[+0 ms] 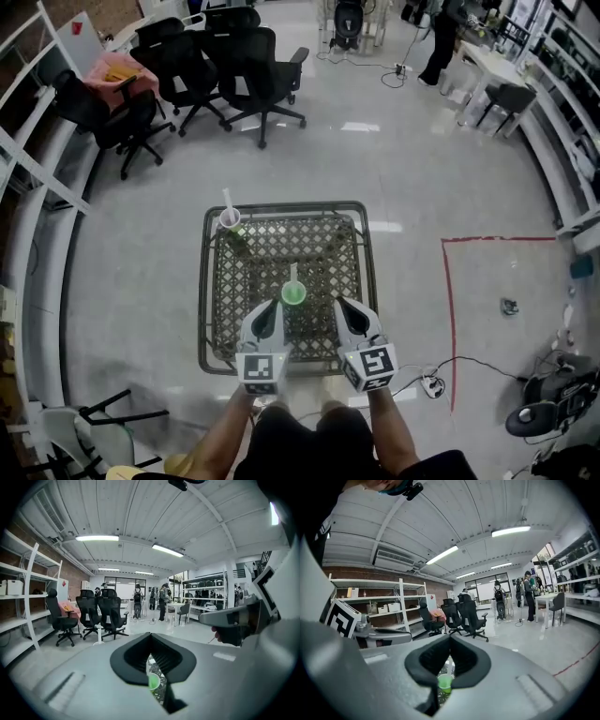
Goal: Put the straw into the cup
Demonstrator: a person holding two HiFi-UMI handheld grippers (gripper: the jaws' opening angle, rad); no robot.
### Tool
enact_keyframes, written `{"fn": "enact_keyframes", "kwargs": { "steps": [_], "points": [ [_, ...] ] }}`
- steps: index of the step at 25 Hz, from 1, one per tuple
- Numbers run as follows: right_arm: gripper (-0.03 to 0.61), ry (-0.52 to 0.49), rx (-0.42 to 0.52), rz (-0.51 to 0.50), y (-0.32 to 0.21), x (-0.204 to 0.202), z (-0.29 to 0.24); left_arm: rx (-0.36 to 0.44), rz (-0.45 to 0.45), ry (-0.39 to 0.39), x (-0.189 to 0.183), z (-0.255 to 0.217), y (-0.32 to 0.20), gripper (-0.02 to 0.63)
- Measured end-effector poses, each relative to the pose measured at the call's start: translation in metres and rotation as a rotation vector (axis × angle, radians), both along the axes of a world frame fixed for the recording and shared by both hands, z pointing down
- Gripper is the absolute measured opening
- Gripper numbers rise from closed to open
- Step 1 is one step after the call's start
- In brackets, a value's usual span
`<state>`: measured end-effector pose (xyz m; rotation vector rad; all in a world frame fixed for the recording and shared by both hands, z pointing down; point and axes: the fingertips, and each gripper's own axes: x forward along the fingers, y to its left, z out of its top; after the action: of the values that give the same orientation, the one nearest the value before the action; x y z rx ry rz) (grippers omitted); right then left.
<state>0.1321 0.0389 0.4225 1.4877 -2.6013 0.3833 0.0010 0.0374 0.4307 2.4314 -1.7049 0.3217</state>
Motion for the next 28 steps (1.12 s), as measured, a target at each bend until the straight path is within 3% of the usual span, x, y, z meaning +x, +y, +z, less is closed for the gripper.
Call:
{"fn": "enact_keyframes", "kwargs": {
  "steps": [15,28],
  "points": [
    [0.003,0.018,0.031,0.020,0.076,0.003,-0.051,0.040,0.051,0.014,-0.008,-0.054,0.075,0.005],
    [0.003,0.013,0.055,0.009,0.107,-0.004,-0.059,0.020,0.037,0.011,-0.024,-0.057,0.106,0.005]
  ]
}}
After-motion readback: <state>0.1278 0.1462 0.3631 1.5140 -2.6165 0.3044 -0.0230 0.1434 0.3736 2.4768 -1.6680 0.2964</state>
